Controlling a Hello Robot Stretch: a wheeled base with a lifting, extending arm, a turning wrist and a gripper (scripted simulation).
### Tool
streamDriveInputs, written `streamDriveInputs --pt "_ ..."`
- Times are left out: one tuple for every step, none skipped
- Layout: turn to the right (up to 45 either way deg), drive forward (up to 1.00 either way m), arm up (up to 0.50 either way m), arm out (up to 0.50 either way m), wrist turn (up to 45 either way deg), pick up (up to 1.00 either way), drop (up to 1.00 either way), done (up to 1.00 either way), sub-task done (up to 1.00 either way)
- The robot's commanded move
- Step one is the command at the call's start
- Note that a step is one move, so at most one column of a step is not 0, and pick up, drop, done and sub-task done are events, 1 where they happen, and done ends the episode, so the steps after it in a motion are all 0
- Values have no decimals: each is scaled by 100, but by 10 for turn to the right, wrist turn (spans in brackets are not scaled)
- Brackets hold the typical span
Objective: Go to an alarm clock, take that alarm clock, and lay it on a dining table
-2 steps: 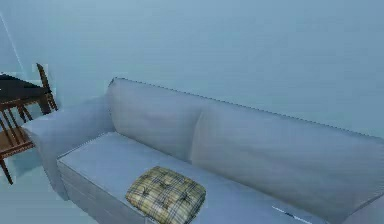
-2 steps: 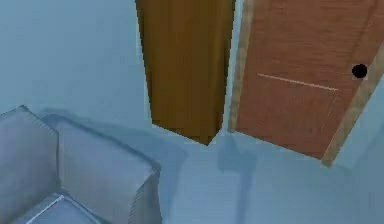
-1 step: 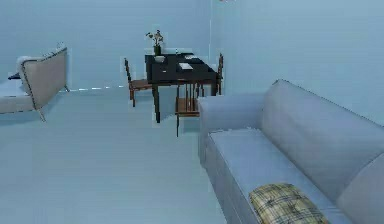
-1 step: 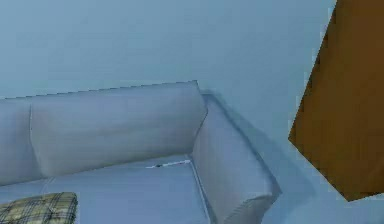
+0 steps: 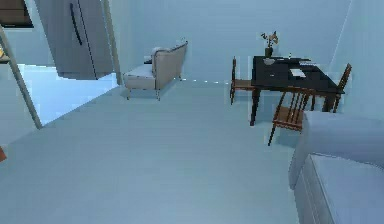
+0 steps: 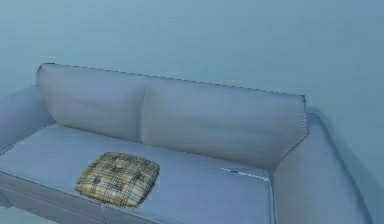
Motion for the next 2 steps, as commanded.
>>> streamDriveInputs --pt "0 45 0 0 0 0 0 0 0" --pt "-450 0 0 0 0 0 0 0 0"
